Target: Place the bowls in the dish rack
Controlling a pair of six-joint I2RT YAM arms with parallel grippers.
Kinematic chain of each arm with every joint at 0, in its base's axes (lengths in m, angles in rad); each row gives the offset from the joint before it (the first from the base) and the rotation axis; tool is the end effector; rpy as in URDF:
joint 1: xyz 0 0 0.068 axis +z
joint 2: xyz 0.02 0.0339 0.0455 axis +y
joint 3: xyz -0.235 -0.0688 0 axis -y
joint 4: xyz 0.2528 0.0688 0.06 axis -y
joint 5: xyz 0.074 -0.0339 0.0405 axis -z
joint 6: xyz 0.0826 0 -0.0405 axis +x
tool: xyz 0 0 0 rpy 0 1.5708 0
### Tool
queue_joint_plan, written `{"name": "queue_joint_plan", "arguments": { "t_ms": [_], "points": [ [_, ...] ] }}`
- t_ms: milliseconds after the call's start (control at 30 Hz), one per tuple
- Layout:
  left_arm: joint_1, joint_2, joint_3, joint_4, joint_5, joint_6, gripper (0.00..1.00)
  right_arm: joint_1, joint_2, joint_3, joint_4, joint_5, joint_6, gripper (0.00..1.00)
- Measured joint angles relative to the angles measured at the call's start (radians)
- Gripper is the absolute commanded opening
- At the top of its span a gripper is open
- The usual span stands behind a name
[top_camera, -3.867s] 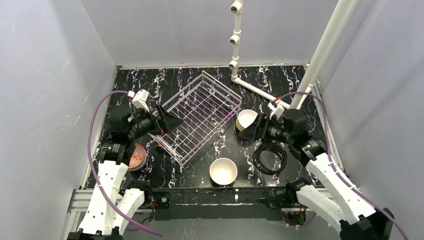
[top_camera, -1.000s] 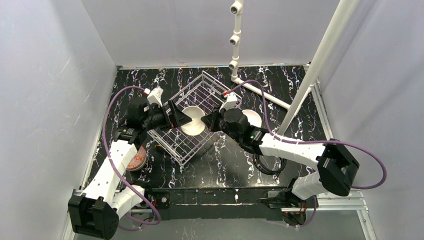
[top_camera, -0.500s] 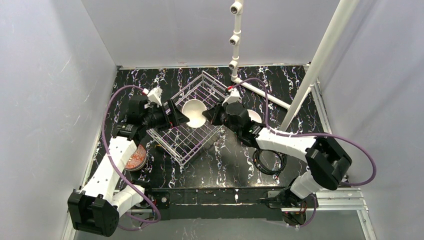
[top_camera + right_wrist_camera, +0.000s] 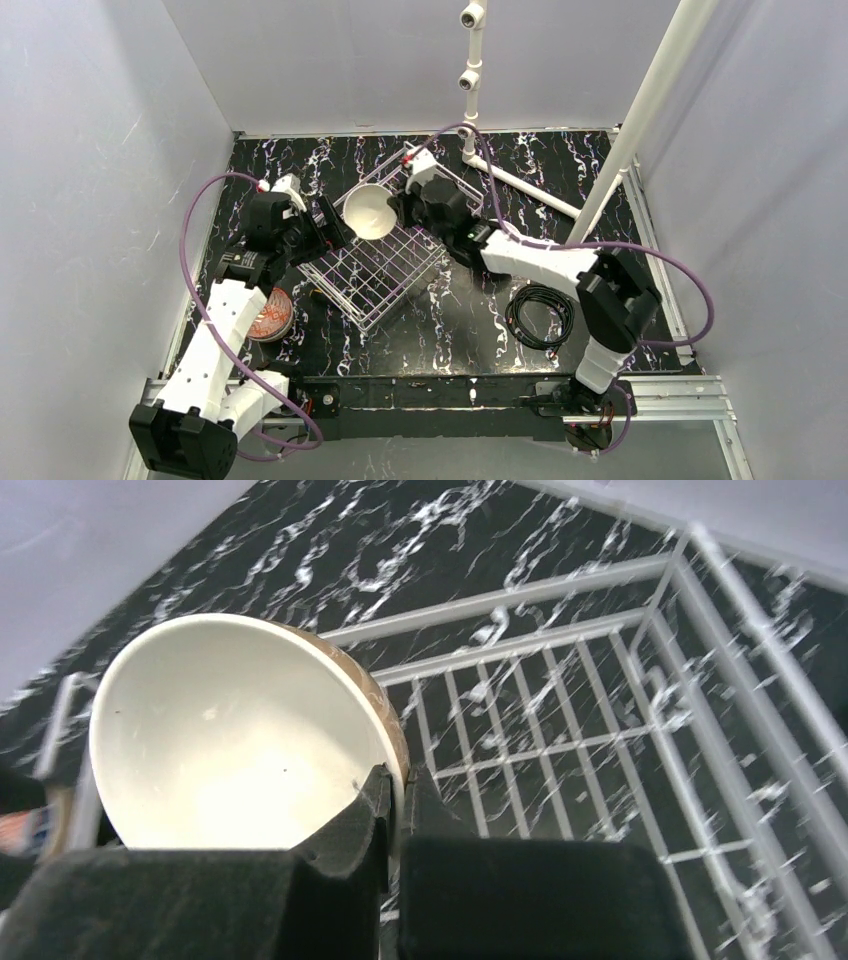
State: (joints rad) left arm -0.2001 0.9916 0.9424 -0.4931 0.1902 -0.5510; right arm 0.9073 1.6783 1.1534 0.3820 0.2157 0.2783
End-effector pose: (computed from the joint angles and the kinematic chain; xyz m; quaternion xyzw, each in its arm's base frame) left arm 0.2710 -0.0709 0.2776 -0.1053 0.8616 -0.2565 0.4252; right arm 0.2893 0.3414 0.2504 -0.1654 0.7363 0.2962 0.5854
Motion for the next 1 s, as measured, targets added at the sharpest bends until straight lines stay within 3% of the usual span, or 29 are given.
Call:
{"name": "queue_joint_plan", "arguments": {
  "t_ms": [300,567,867,1000],
  "points": [
    [0.000,-0.122,-0.016,-0.106,-0.123,-0.018,0.97,0.000,0.232,0.269,-0.077,0.198,-0.458,0.01],
    [0.000,-0.126,-0.051,-0.171,-0.164,-0.046,0.98,-0.005,0.396,0.336,-0.024,0.401,-0.837,0.01],
    [0.000,-0.114,-0.121,-0.182,-0.172,-0.103,0.97,-0.011,0.490,0.424,0.106,0.490,-1.127,0.01],
    [0.000,-0.115,-0.126,-0.180,-0.167,-0.114,0.75,-0.011,0.515,0.428,0.135,0.520,-1.197,0.01]
  ]
}}
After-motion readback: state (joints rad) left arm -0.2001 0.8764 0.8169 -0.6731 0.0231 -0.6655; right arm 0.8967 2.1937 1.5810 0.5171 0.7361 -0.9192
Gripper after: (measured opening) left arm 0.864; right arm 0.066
